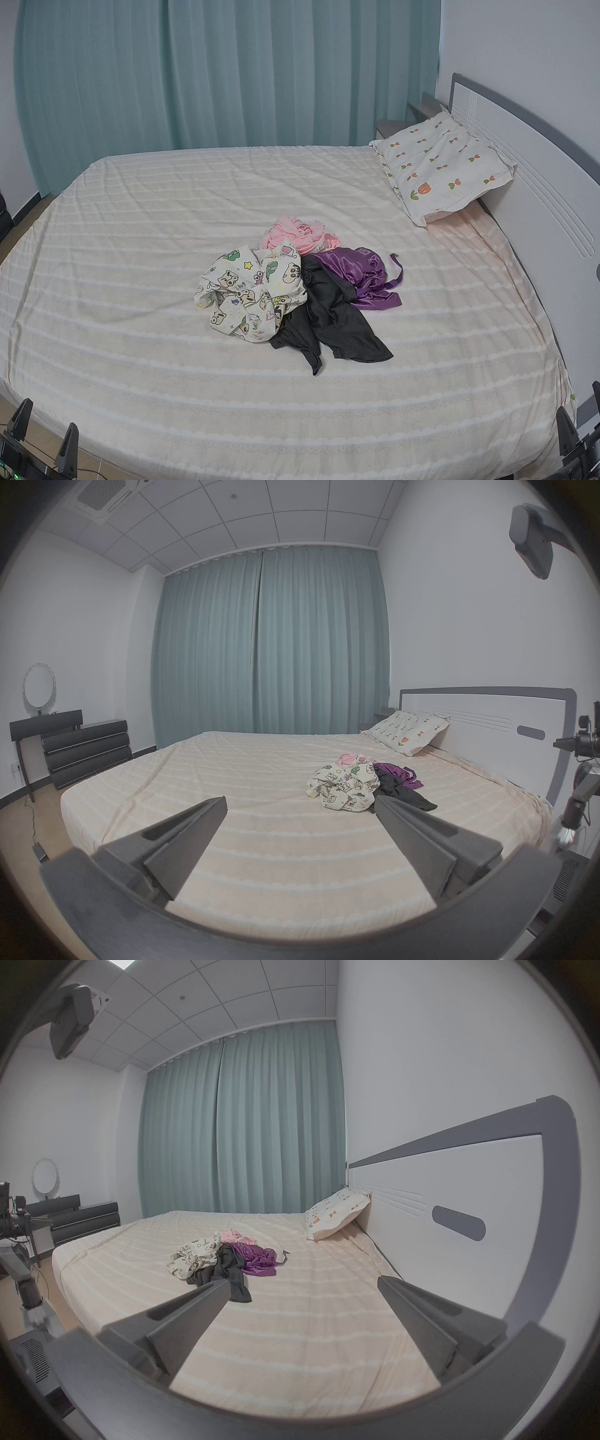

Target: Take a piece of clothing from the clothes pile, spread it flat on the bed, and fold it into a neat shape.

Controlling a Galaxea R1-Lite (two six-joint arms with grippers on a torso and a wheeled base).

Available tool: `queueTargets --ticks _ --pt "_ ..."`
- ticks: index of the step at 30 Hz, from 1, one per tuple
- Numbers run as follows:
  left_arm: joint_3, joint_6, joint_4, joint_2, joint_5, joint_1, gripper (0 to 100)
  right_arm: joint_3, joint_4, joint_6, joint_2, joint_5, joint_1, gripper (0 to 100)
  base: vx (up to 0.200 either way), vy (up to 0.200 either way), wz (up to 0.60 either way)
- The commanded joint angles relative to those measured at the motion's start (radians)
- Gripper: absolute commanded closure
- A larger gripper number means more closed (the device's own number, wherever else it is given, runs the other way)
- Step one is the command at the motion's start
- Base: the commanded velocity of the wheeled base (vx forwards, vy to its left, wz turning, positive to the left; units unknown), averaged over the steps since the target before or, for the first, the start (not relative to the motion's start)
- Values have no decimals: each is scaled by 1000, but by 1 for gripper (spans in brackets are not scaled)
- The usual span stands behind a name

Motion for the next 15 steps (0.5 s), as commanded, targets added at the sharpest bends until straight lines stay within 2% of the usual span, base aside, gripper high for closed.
queueTargets --ticks 1,2,3,4,6,9,10,11,12,15 --pt "13 0 0 -18 0 0 0 -123 -16 29 44 23 -6 0 0 0 0" --pt "13 -2 0 -18 0 0 0 -212 -6 60 104 34 -6 0 0 0 0" --pt "13 -2 0 -18 0 0 0 -225 -3 66 114 37 -6 0 0 0 0" --pt "13 0 0 -18 -2 0 0 -297 12 91 242 58 6 0 0 0 0" --pt "13 0 0 -18 0 0 0 -329 12 81 309 84 12 0 0 0 0" --pt "13 0 0 -18 0 0 0 -338 1 97 567 179 20 0 0 0 0" --pt "13 0 0 -18 -2 0 0 -338 0 100 579 183 20 0 0 0 0" --pt "13 0 0 -18 -2 0 0 -343 -36 144 726 216 21 0 0 0 0" --pt "13 0 0 -18 0 0 0 -343 -45 153 749 219 23 0 0 0 0" --pt "13 0 0 -18 -2 0 0 -349 -212 247 1045 262 106 0 0 0 0"
